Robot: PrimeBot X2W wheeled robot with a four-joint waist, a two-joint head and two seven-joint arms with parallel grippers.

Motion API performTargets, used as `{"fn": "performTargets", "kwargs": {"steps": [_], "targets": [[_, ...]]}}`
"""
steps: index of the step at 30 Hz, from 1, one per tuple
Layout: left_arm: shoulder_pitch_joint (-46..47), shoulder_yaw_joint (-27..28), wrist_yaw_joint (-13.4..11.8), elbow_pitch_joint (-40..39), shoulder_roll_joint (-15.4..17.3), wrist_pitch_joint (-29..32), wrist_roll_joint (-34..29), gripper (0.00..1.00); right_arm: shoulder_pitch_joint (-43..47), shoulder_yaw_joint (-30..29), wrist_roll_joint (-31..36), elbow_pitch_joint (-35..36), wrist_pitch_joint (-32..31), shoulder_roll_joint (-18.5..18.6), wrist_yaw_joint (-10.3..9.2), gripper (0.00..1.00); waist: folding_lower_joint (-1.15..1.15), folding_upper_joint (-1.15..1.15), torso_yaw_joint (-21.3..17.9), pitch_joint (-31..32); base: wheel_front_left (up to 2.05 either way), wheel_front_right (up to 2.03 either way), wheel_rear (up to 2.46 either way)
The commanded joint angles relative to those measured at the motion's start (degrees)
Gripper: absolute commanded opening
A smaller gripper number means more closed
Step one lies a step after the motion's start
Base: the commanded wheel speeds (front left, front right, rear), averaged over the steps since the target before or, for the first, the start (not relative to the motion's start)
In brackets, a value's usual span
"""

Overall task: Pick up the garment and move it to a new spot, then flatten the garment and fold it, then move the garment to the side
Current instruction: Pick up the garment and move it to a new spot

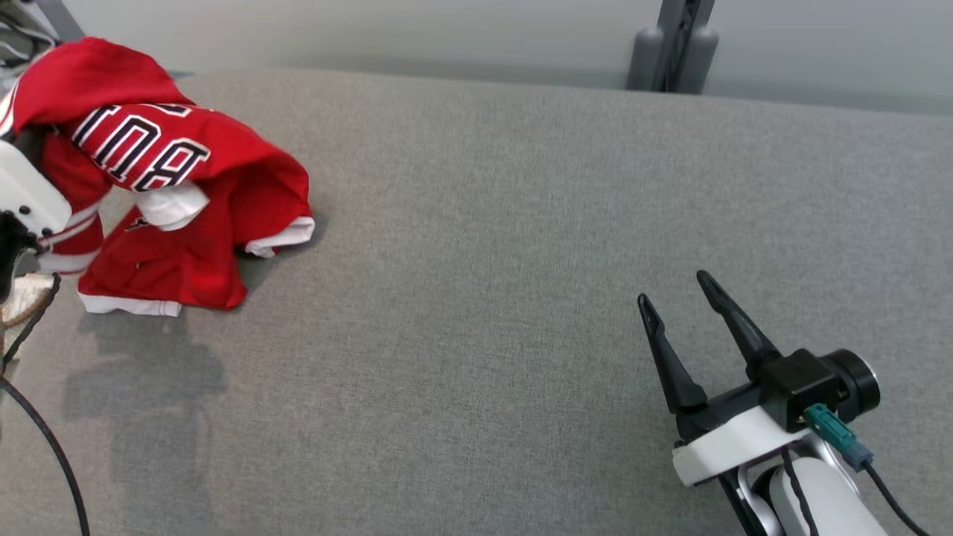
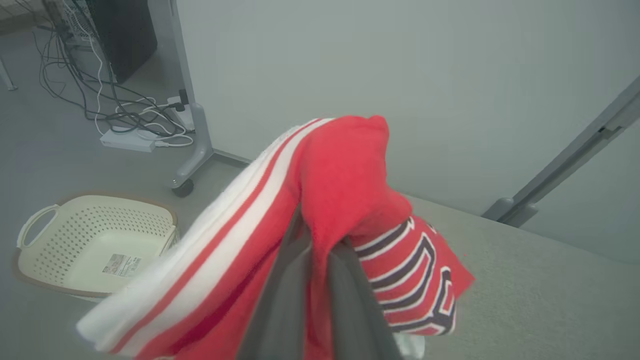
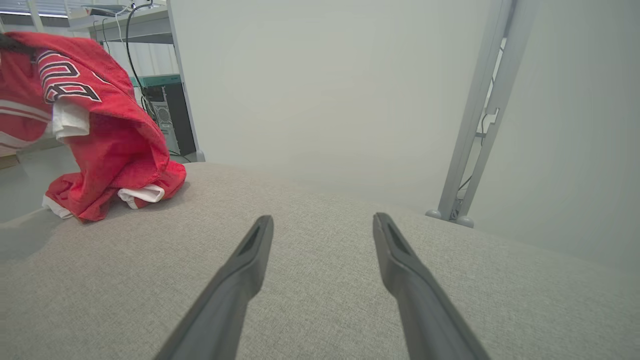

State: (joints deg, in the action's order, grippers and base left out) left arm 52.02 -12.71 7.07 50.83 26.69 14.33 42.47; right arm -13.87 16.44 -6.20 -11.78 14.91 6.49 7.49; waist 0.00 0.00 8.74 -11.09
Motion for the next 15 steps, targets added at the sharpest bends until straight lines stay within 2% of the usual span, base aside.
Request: {"fn": "performTargets", "kwargs": {"steps": [1, 8, 15], "targets": [[-0.2, 0.3, 0.3, -1.2, -0.2, -1.6, 0.4, 0.00, 1.0, -0.2, -0.4, -0.2, 0.4, 0.0, 0.01, 1.00, 0.00, 0.00, 0.3, 2.7, 0.00, 0.00, 0.00], [-1.8, 1.5, 0.4, -8.8, -2.3, -7.2, 2.8, 0.00, 3.4, -0.5, -0.6, -0.5, 0.4, -0.9, 0.01, 1.00, 0.00, 0.00, -0.1, 7.6, 0.00, 0.00, 0.00], [-5.0, 1.5, -0.4, -17.4, -4.8, -8.4, 4.5, 0.00, 4.9, -1.9, -0.6, -0.5, 0.4, -1.6, 0.01, 1.00, 0.00, 0.00, -1.5, 10.3, 0.00, 0.00, 0.00]]}}
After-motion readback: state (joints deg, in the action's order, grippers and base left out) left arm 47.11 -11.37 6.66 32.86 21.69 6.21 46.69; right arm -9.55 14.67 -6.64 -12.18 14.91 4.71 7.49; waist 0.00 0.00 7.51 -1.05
